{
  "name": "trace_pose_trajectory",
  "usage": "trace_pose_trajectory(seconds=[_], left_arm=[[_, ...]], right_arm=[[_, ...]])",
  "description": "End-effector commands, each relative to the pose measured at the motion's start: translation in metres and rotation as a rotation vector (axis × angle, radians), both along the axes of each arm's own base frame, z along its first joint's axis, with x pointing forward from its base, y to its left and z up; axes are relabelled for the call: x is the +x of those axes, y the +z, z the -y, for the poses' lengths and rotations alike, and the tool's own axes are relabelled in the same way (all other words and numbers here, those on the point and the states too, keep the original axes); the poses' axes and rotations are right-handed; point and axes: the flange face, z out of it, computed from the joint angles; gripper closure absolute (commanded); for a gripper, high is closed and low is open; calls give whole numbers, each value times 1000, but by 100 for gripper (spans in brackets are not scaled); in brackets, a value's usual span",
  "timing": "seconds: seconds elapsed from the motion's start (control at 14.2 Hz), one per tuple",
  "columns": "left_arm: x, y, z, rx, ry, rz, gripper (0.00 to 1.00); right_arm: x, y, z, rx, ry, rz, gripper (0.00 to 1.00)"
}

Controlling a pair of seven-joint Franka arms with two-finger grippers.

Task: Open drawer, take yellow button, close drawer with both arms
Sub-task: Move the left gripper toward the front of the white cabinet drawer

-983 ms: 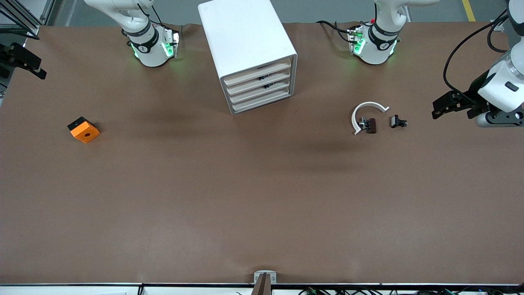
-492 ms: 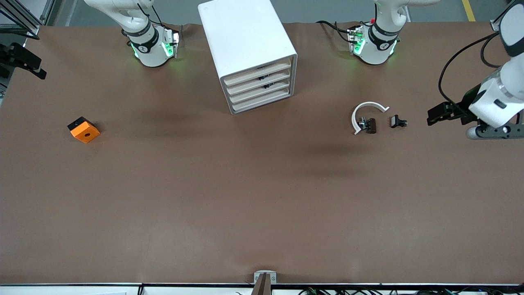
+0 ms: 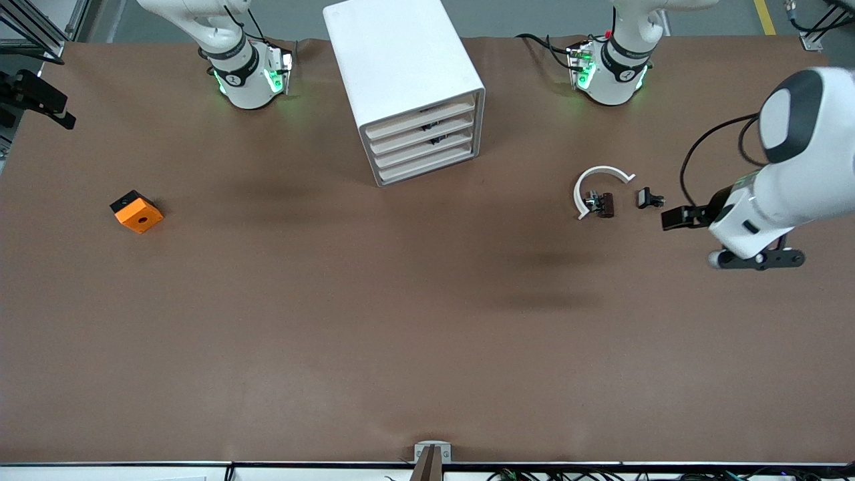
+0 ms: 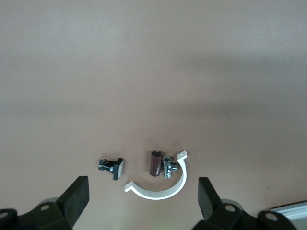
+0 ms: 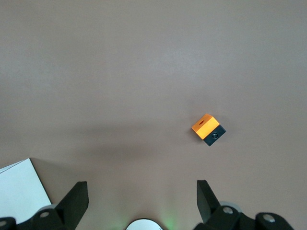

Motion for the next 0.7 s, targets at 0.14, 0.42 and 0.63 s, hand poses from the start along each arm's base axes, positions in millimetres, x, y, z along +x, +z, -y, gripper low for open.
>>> trace_pose_trajectory(seconds=[0.14,0.42,0.63], left_arm=[[19,-39,52,50,82,-31,0],[23,-38,95,38,199,-51,0],[19,-47,124,25,342,-176,0]], right_arm=[[-4,5,3,-15,1,10,0],[-4,6,3,-15,1,12,0],[-3,6,3,-17,2,12,0]])
